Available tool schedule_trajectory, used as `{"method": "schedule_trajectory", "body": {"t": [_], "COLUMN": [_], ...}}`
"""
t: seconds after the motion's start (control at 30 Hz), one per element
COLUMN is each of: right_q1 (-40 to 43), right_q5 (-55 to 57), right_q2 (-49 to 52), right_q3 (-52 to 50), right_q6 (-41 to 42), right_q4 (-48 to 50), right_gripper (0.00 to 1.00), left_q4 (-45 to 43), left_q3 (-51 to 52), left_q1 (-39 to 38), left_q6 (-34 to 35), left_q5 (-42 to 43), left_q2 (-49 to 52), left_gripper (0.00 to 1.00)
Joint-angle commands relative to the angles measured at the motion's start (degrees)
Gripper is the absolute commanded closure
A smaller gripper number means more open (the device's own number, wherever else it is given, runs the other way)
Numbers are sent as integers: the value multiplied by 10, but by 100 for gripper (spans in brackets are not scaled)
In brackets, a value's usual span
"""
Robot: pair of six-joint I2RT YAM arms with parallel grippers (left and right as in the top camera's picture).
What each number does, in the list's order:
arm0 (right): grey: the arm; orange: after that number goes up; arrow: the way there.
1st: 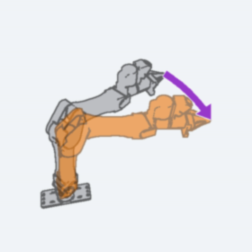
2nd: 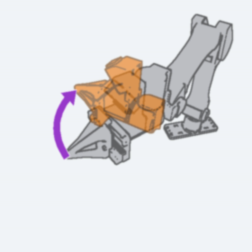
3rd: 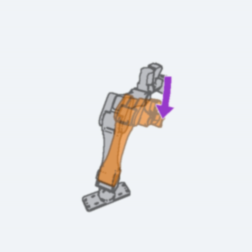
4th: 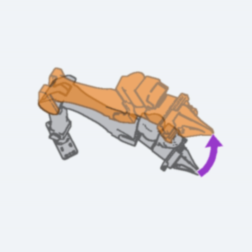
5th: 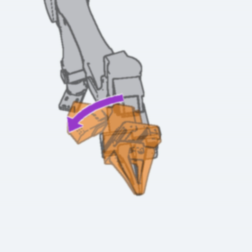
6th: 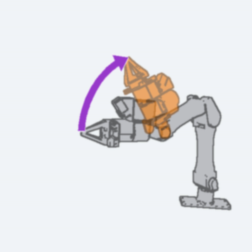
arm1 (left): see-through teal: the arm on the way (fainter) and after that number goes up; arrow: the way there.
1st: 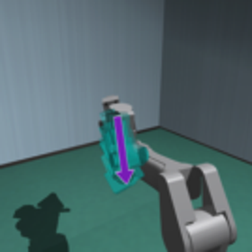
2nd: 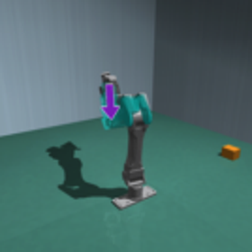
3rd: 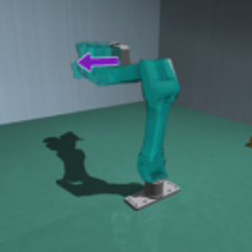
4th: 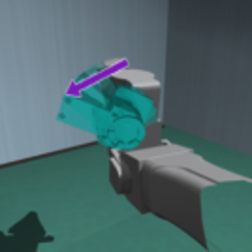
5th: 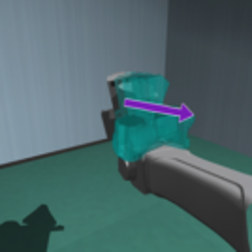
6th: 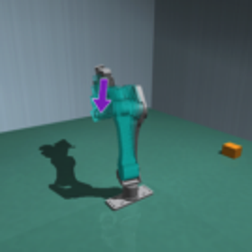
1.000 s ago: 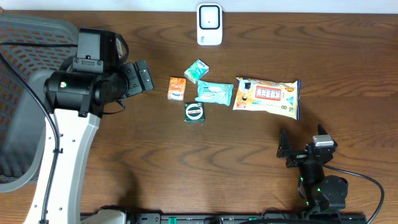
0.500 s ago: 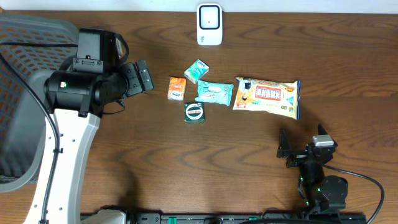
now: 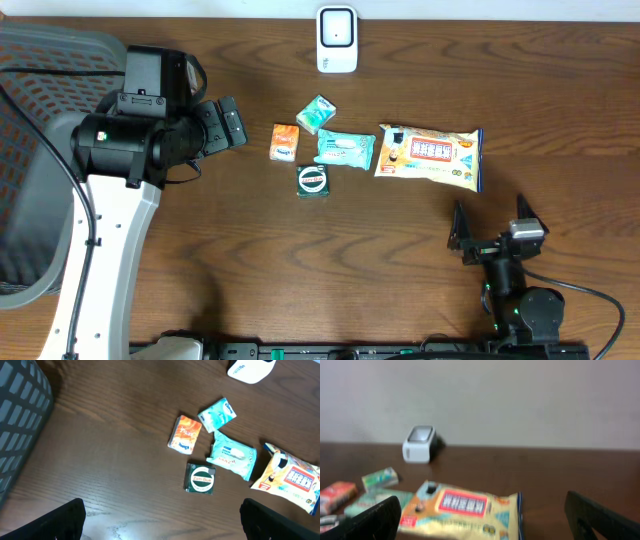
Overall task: Scan the item barcode
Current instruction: 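Raise the right arm and reach toward the yellow wipes pack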
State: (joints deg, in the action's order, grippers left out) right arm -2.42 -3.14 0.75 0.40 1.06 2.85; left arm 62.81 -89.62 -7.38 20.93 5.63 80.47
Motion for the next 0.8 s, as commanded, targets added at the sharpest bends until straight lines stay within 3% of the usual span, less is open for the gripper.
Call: {"method": "schedule_trajectory", "body": {"t": [0.0,0.57,0.77], "right_q1": [2,2,2], "right_q5": [0,1,57], "right_q2": [-1,-1,0], "right_q3": [-1,-1,7], "right_q6": [6,19,21], "right_q4": [27,388,485], "right_gripper": [1,1,1], "left_q4": [2,2,2], "left_q3": [-7,-7,-7], "left_q1": [2,2,2], "left_q6": [-3,-3,-3], "left_q5": [-3,-3,-3], "left_q2": [0,0,0], "left_gripper": [2,2,2]}}
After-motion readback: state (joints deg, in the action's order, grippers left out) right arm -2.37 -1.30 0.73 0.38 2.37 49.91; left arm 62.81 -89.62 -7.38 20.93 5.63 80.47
